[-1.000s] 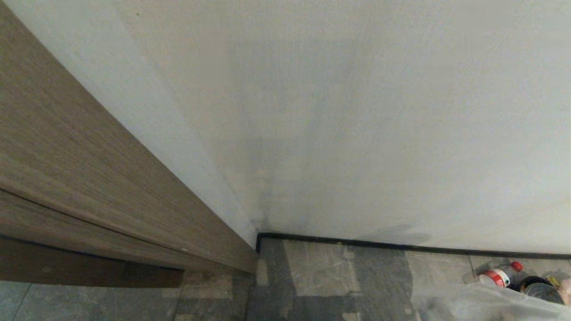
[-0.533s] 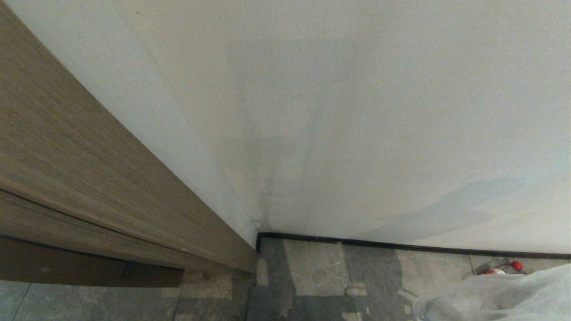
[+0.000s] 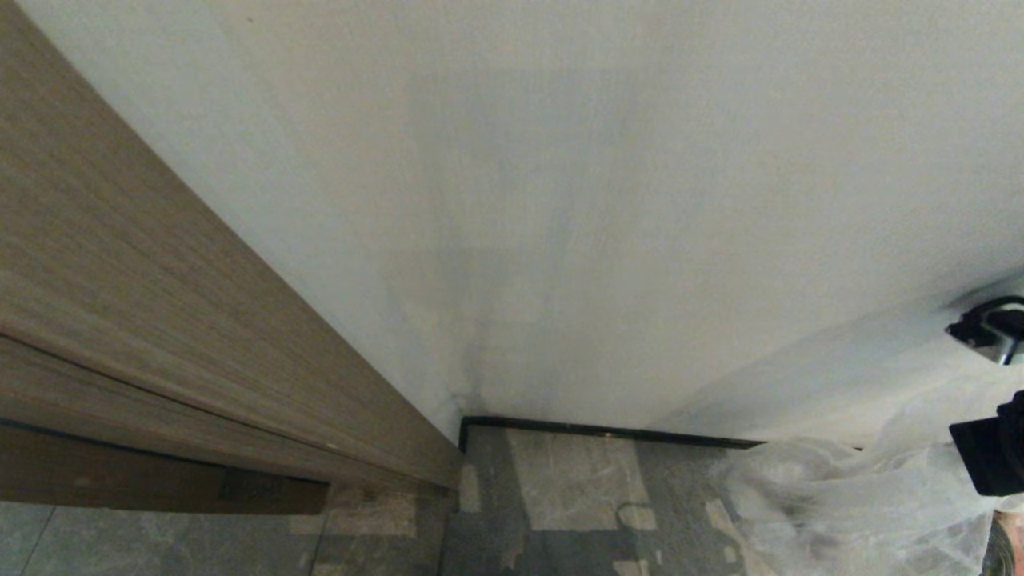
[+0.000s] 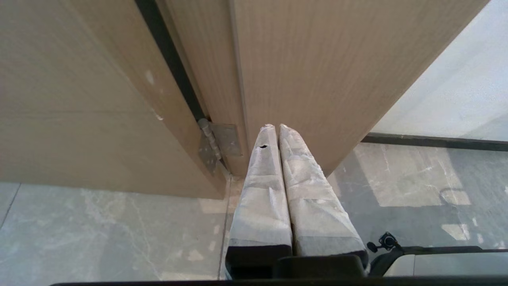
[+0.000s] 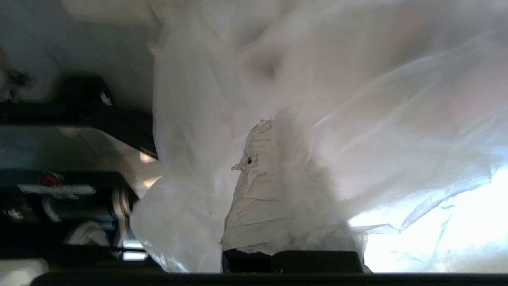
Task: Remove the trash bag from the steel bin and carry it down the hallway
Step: Put the trash bag at the door
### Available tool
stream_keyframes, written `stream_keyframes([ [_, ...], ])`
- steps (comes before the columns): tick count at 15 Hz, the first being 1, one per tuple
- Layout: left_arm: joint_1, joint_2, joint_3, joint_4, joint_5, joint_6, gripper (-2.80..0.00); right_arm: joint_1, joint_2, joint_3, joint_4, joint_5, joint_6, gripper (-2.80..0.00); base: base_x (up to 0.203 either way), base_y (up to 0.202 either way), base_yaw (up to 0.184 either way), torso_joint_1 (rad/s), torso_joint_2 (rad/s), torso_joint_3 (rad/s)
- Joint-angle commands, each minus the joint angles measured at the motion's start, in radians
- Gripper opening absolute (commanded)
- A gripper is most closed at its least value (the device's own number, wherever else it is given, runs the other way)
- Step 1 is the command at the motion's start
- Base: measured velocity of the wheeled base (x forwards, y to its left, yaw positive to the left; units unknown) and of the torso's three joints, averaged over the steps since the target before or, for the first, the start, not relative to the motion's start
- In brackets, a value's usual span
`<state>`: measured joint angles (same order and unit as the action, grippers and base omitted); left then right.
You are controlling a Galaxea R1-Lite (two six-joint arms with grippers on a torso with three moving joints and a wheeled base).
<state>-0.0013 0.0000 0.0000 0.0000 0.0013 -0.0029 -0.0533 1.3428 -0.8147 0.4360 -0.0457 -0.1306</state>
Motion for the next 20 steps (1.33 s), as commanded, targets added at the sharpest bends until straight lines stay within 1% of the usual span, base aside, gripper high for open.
stream_keyframes([
  [1, 0.0, 0.0, 0.0, 0.0, 0.0, 0.0, -2.8, -0.027, 0.11, 0.056, -0.072, -0.007, -0.022, -2.8, 0.0, 0.0, 0.0, 0.0, 0.0, 0.0],
  [3, 0.0, 0.0, 0.0, 0.0, 0.0, 0.0, -2.8, -0.034, 0.192, 0.103, -0.159, -0.038, -0.064, -2.8, 0.0, 0.0, 0.0, 0.0, 0.0, 0.0],
  [6, 0.0, 0.0, 0.0, 0.0, 0.0, 0.0, -2.8, -0.044, 0.318, 0.159, -0.408, -0.085, -0.142, -2.8, 0.0, 0.0, 0.0, 0.0, 0.0, 0.0],
  [7, 0.0, 0.0, 0.0, 0.0, 0.0, 0.0, -2.8, -0.07, 0.333, 0.167, -0.435, -0.088, -0.159, -2.8, 0.0, 0.0, 0.0, 0.0, 0.0, 0.0],
  [10, 0.0, 0.0, 0.0, 0.0, 0.0, 0.0, -2.8, -0.157, 0.337, 0.225, -0.448, -0.085, -0.236, -2.8, 0.0, 0.0, 0.0, 0.0, 0.0, 0.0],
  [13, 0.0, 0.0, 0.0, 0.0, 0.0, 0.0, -2.8, -0.235, 0.335, 0.235, -0.444, -0.087, -0.306, -2.8, 0.0, 0.0, 0.0, 0.0, 0.0, 0.0],
  [15, 0.0, 0.0, 0.0, 0.0, 0.0, 0.0, -2.8, -0.25, 0.33, 0.244, -0.441, -0.095, -0.314, -2.8, 0.0, 0.0, 0.0, 0.0, 0.0, 0.0],
  [20, 0.0, 0.0, 0.0, 0.0, 0.0, 0.0, -2.8, -0.327, 0.311, 0.28, -0.423, -0.112, -0.345, -2.8, 0.0, 0.0, 0.0, 0.0, 0.0, 0.0],
])
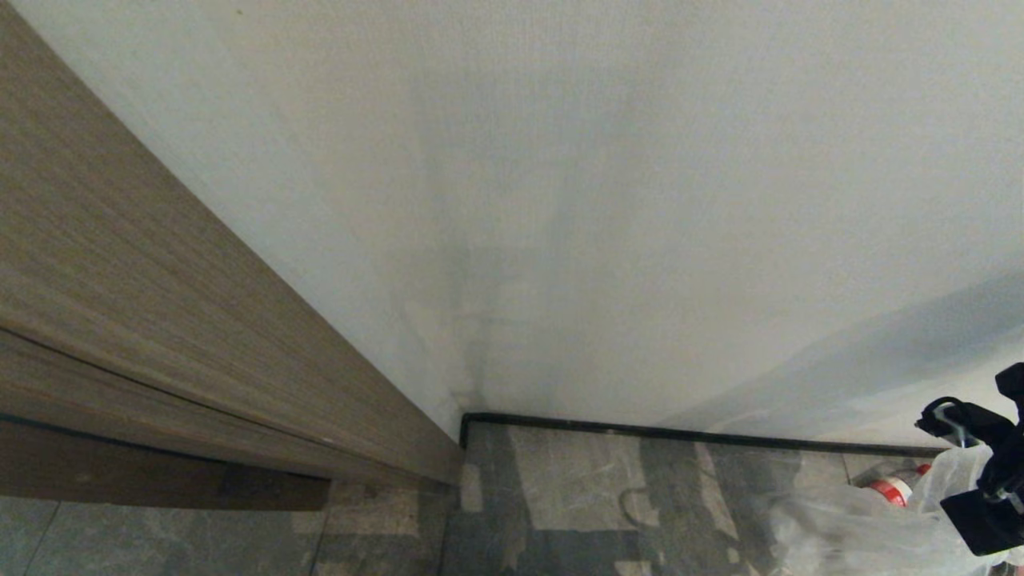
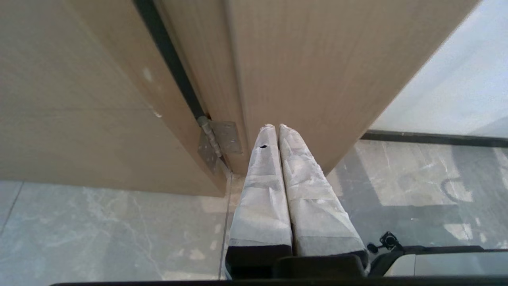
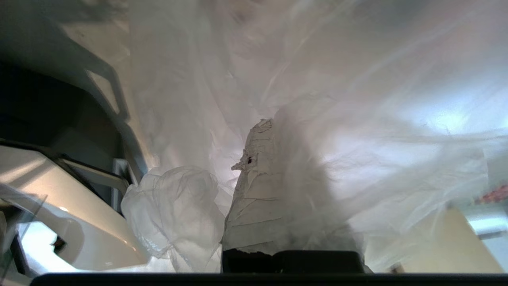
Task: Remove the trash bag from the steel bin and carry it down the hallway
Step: Put the trash bag at the door
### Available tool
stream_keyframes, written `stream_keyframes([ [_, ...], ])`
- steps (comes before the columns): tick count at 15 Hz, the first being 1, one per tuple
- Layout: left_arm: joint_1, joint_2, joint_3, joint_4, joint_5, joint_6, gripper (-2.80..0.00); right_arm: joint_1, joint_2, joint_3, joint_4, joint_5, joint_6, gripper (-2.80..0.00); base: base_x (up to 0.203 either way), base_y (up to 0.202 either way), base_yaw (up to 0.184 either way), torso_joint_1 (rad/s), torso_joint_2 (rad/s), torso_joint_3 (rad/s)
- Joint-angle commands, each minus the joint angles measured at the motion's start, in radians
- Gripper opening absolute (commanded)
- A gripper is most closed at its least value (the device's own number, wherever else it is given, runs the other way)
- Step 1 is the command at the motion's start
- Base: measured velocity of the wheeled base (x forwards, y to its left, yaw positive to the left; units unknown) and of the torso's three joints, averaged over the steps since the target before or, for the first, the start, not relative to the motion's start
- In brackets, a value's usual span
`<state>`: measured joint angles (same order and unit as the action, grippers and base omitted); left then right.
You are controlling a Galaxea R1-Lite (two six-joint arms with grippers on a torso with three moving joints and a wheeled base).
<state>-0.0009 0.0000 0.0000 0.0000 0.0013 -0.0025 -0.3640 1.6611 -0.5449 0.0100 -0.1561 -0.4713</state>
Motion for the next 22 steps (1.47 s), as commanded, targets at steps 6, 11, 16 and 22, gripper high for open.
stream_keyframes([
  [6, -0.001, 0.0, 0.0, 0.0, 0.0, -0.001, -2.8, -0.037, 0.033, 0.072, -0.002, -0.044, -0.054, -2.8, 0.0, 0.0, 0.0, 0.0, 0.0, 0.0],
  [11, -0.001, 0.0, 0.0, 0.0, 0.0, -0.001, -2.8, -0.032, 0.053, 0.085, -0.009, 0.043, -0.063, 0.0, 0.0, 0.0, 0.0, 0.0, 0.0, 0.0],
  [16, -0.001, 0.0, 0.0, 0.0, 0.0, -0.001, -2.8, -0.033, 0.028, 0.087, -0.01, 0.078, -0.053, 0.0, 0.0, 0.0, 0.0, 0.0, 0.0, 0.0],
  [22, -0.001, 0.0, 0.0, 0.0, 0.0, -0.001, -2.8, -0.035, -0.024, 0.113, -0.009, 0.08, -0.037, 0.0, 0.0, 0.0, 0.0, 0.0, 0.0, 0.0],
])
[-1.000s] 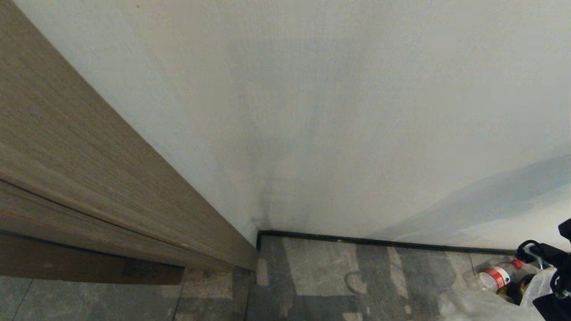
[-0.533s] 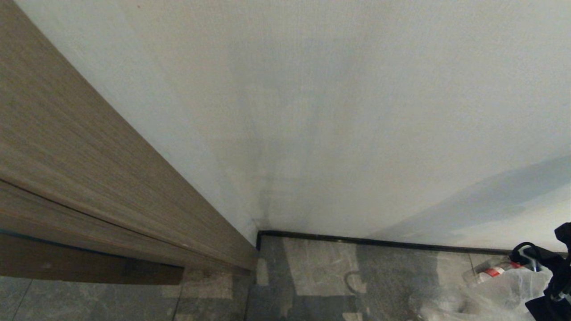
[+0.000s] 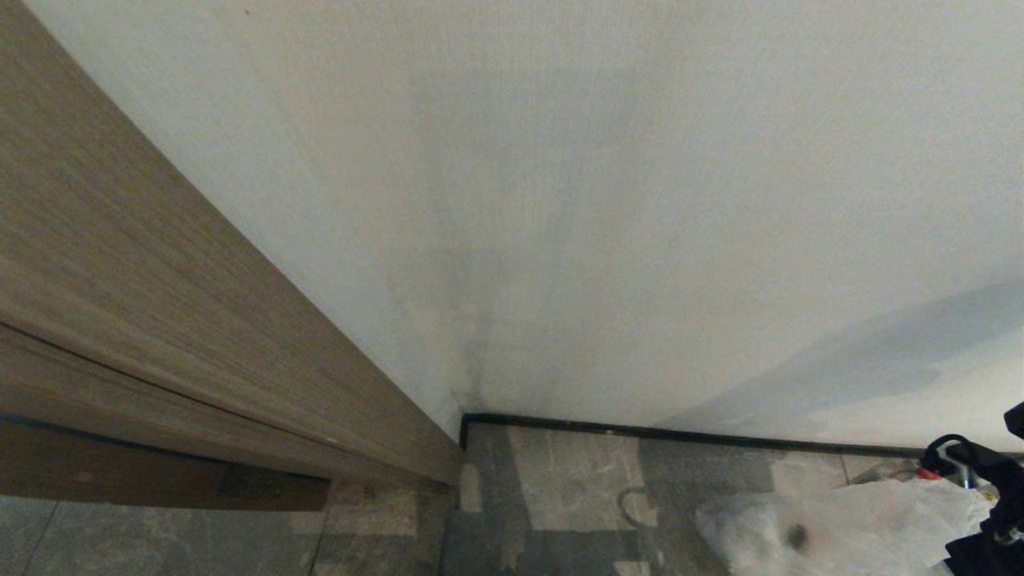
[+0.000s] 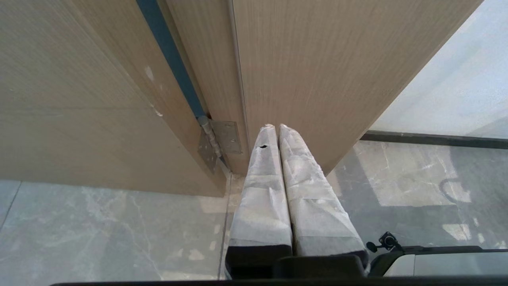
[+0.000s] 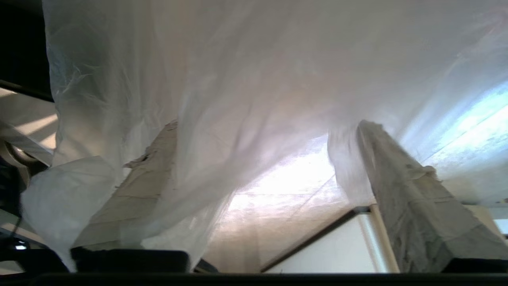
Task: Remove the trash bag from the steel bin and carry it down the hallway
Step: Put the trash bag at the door
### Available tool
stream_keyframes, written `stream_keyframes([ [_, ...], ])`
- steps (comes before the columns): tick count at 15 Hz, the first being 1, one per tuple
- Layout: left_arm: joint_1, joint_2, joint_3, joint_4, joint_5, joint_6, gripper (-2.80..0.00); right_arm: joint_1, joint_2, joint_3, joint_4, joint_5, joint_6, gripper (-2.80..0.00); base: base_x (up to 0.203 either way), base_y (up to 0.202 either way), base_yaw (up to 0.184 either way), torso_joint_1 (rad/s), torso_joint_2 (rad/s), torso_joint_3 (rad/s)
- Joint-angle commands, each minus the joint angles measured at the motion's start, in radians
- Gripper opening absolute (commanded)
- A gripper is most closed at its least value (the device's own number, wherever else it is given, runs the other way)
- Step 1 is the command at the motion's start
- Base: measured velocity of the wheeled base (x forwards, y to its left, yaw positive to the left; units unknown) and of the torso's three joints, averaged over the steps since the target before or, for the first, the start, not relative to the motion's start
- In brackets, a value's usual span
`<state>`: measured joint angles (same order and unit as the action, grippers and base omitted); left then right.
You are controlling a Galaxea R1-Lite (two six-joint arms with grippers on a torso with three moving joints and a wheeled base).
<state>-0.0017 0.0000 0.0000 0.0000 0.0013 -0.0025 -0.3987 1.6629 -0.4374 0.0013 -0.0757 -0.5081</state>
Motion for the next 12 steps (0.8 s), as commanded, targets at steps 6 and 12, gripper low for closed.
stream_keyframes([
  [6, 0.0, 0.0, 0.0, 0.0, 0.0, -0.001, -2.8, 0.0, -0.125, 0.001, -0.058, 0.076, 0.024, 0.0, 0.0, 0.0, 0.0, 0.0, 0.0, 0.0],
  [12, 0.0, 0.0, 0.0, 0.0, 0.0, -0.001, -2.8, 0.001, -0.219, 0.024, -0.085, 0.088, 0.023, 0.0, 0.0, 0.0, 0.0, 0.0, 0.0, 0.0],
])
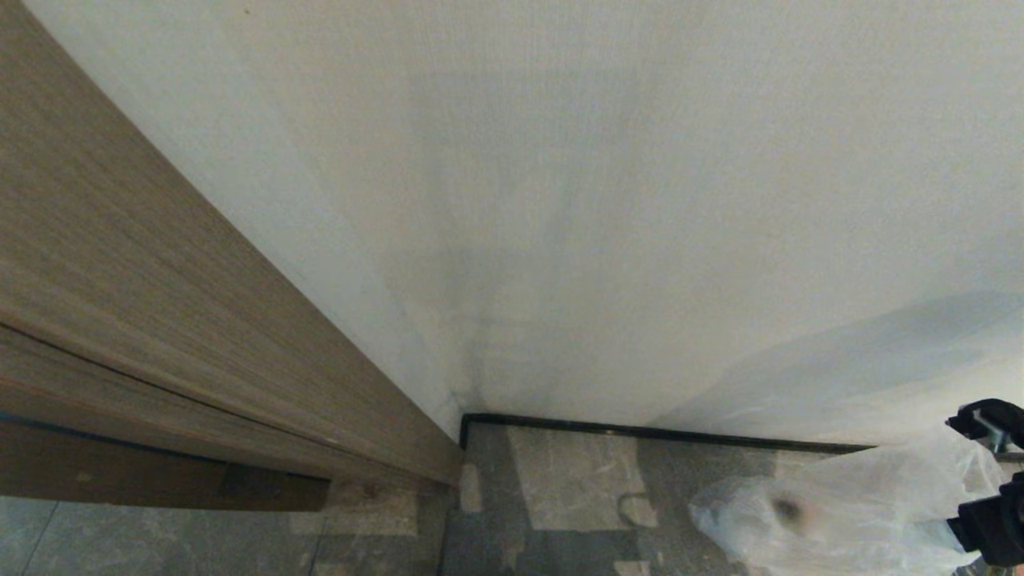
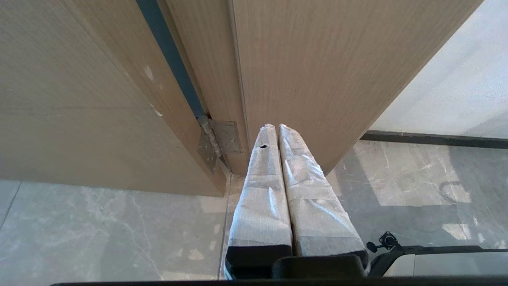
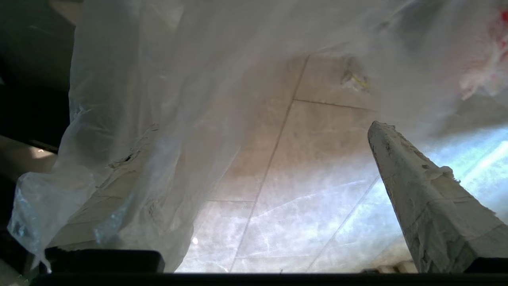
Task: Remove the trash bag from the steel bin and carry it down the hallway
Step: Put the trash bag at the door
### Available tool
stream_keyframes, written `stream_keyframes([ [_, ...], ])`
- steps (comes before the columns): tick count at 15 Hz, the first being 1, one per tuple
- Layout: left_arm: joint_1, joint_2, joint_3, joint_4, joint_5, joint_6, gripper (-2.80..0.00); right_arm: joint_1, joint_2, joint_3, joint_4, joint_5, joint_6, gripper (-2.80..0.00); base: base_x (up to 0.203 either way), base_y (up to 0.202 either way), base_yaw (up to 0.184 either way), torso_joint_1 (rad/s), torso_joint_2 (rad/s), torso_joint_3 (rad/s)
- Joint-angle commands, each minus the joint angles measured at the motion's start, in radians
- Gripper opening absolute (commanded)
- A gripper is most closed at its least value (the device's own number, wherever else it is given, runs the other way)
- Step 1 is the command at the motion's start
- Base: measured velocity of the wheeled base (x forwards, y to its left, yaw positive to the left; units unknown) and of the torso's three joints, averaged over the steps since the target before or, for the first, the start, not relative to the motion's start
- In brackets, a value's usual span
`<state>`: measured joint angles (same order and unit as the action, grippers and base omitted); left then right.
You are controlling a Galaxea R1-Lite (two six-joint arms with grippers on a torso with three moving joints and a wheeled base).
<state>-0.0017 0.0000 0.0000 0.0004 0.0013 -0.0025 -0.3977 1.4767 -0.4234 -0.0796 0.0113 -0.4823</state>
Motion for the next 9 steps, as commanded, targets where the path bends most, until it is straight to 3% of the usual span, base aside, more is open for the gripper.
stream_keyframes([
  [1, 0.0, 0.0, 0.0, 0.0, 0.0, -0.001, -2.8, -0.001, -0.05, -0.004, -0.002, 0.006, 0.001, 0.0, 0.0, 0.0, 0.0, 0.0, 0.0, 0.0],
  [9, 0.0, 0.0, 0.0, 0.0, 0.0, -0.001, -2.8, -0.005, -0.144, -0.005, -0.009, 0.011, 0.046, 0.0, 0.0, 0.0, 0.0, 0.0, 0.0, 0.0],
])
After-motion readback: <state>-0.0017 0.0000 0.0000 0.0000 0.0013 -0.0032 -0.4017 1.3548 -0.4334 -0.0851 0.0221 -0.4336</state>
